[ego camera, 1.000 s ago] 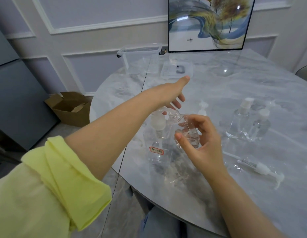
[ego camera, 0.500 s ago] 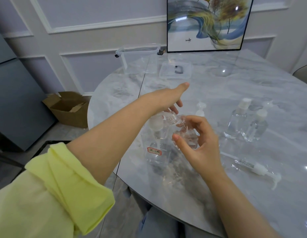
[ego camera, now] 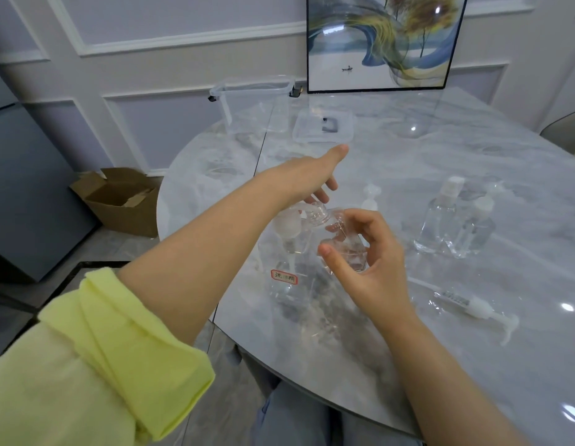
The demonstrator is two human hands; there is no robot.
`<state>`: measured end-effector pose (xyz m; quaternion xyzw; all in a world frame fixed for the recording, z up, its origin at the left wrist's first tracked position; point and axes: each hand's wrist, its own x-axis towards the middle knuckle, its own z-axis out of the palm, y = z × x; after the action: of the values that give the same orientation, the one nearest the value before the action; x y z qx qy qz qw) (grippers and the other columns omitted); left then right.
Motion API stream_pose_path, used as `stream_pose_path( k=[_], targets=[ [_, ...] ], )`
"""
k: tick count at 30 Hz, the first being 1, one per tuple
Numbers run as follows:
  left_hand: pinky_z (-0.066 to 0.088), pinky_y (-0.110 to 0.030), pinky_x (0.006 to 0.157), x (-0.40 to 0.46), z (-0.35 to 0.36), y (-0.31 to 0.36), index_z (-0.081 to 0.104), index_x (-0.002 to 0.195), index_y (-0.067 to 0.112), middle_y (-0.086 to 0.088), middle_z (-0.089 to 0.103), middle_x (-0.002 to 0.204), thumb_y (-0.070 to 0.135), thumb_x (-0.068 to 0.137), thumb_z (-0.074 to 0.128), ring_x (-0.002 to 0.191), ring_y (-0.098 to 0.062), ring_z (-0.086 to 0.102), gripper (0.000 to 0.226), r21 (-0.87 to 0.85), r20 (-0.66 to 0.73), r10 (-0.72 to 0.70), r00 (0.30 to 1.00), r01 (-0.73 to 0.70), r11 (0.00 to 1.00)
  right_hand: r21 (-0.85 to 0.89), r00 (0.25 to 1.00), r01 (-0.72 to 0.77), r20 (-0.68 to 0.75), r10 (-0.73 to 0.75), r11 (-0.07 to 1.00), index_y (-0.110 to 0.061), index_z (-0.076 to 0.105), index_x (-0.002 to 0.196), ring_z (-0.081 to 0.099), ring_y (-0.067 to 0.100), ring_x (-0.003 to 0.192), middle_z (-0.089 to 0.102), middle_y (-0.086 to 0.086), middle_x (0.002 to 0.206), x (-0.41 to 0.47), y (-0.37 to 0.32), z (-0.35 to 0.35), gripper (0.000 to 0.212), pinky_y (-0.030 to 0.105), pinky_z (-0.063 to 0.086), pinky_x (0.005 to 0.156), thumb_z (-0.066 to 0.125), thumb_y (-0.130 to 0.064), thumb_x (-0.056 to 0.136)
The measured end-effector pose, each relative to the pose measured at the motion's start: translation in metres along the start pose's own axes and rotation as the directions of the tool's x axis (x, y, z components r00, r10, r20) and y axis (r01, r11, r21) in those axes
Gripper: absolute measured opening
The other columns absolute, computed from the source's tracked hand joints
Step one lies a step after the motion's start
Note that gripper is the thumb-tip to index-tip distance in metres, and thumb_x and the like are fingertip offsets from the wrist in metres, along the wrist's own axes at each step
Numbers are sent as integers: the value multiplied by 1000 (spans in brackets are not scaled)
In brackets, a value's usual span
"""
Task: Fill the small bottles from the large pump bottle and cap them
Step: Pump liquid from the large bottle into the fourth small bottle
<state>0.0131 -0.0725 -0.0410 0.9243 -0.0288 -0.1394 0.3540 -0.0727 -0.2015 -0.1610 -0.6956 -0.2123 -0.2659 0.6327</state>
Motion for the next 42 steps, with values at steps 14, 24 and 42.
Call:
stream_pose_path(
  k=[14,24,42],
  targets=[
    [43,-45,107,2,2,4,71,108,21,-2,72,108,75,97,21,105,-21,66,74,63,3,-2,1000,2,998,-2,1000,3,-6,-3,1000,-18,61,115,67,16,100,67,-8,107,0,1,0,38,25,52,90,80,-17,83],
    [40,-33,77,0,-5,3,70,113,20,-3,73,110,76,97,20,104,-21,68,77,-11,23,-17,1000,17,1000,-1,1000,15,-15,-15,1000,-17,61,116,66,16,97,66,-7,106,-2,-1,1,38,24,54,85,80,-19,83],
    [43,-43,104,-2,-1,2,70,111,19,-4,71,111,76,96,22,106,-22,66,76,9,14,-35,999,35,999,-1,1000,-2,-10,2,1000,-13,63,114,66,18,98,68,-3,104,-1,0,0,37,27,54,88,81,-17,82]
  ],
)
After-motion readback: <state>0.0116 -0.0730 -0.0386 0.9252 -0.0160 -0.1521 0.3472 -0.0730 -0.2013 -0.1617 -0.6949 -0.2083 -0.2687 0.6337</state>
